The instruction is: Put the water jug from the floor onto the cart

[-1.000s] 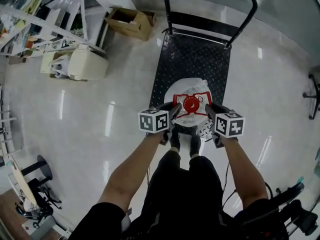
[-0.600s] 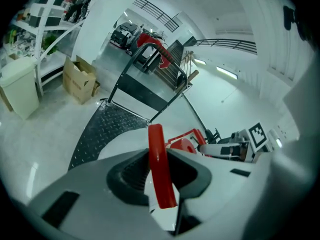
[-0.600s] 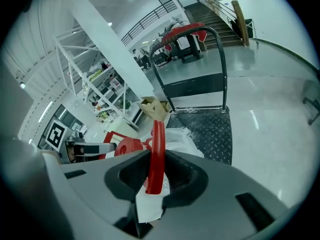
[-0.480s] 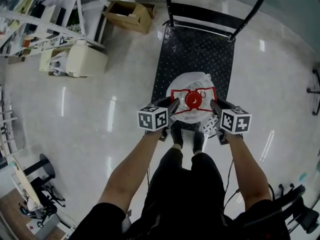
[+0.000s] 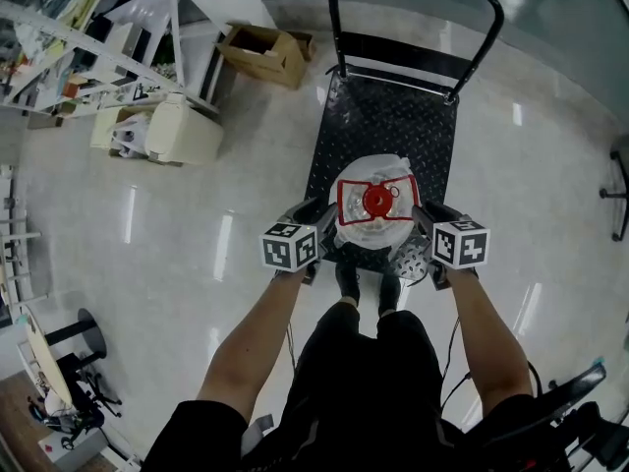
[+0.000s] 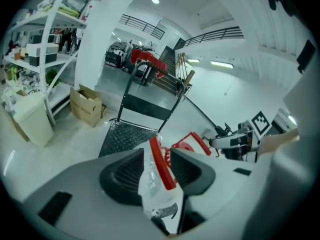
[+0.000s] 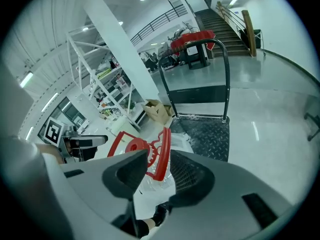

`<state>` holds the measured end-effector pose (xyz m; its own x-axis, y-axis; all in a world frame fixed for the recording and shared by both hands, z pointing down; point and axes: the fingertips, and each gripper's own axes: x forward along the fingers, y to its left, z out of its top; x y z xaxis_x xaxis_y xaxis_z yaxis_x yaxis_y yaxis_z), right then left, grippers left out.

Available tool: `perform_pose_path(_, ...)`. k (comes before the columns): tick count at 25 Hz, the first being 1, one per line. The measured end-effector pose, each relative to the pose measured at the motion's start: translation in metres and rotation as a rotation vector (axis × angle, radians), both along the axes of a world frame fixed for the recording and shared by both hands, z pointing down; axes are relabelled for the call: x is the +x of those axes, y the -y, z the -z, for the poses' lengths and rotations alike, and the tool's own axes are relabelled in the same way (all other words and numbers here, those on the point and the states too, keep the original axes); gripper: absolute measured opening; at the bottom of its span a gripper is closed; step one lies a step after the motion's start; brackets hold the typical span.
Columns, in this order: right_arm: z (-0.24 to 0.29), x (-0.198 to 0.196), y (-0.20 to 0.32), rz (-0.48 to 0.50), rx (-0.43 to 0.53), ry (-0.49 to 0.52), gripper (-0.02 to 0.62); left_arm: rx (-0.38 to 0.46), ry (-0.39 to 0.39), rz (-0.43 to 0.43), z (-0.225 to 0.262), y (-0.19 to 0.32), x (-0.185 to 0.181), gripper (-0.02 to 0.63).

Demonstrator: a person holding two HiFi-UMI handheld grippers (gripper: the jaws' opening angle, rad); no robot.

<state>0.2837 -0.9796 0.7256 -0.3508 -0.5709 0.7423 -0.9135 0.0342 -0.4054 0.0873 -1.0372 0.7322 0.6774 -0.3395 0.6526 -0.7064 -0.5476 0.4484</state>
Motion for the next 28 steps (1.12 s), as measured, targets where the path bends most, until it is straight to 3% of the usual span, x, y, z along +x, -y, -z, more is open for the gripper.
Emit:
perform_pose_path(6, 0.079, 0.006, -0.008, 0.0, 0.139, 0.001, 0.121, 0.121, -0.136, 0.105, 0.096, -0.011, -0.009, 0.141)
perform_pose_path(10, 0.145, 0.004, -0.019, 0.033, 0.264, 0.039, 0.12, 0.209, -0.266, 0.104, 0.173, -0.031, 0.001, 0.14)
perform_pose_path(12, 0.182, 0.001, -0.014, 0.067, 0.335, 0.037, 0.114, 0.293, -0.273, 0.087, 0.21, -0.034, 0.004, 0.138)
perform_pose_path(15, 0.241, -0.004, -0.014, 0.098, 0.457, 0.011, 0.026, 0.401, -0.269, 0.07, 0.26, -0.044, 0.004, 0.006)
perform_pose_path(20, 0.301, -0.013, -0.036, 0.119, 0.584, 0.019, 0.003, 0.484, -0.272, 0.034, 0.31, -0.079, 0.011, 0.002)
perform_pose_path(28, 0.325, -0.015, -0.066, 0.149, 0.646, 0.052, 0.003, 0.586, -0.232, 0.007, 0.337, -0.13, 0.014, 0.002)
